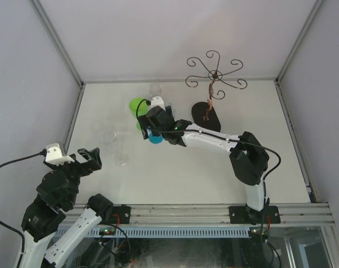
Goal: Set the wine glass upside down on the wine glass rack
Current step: Pick up the wine glass at the center of the board.
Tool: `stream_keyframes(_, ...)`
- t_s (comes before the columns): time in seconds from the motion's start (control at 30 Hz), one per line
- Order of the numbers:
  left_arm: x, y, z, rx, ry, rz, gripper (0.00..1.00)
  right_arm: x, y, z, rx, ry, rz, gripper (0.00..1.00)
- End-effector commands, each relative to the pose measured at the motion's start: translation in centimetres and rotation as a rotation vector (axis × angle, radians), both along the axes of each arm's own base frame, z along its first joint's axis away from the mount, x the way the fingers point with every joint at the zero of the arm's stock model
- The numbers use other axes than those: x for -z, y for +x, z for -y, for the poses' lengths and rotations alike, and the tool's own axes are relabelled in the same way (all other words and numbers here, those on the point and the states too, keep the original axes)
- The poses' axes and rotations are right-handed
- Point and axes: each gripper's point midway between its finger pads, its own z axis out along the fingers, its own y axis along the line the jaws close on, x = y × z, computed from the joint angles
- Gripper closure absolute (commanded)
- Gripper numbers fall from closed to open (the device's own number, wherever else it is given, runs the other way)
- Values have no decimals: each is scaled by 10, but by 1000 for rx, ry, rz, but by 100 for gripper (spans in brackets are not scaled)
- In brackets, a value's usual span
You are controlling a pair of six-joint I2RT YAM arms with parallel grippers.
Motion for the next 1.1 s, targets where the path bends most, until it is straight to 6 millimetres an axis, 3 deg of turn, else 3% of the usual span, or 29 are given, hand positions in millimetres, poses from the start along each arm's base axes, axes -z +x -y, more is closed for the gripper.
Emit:
stream_keyframes(0.0,-2,4,-1,-22,-5,18,0,-19,19,-3,36,7,55,0)
stream_keyframes(0.6,-1,5,-1,-21,-3,17,0,-11,48,-1,107,-3,86,0)
stream_keyframes(0.93,-1,5,-1,-24,-2,18,0,-17,55,-13,90,38,106,0)
stream_keyframes(1.07,-2,5,-2,-27,-3,21,0,-16,54,-14,81,29,111,7)
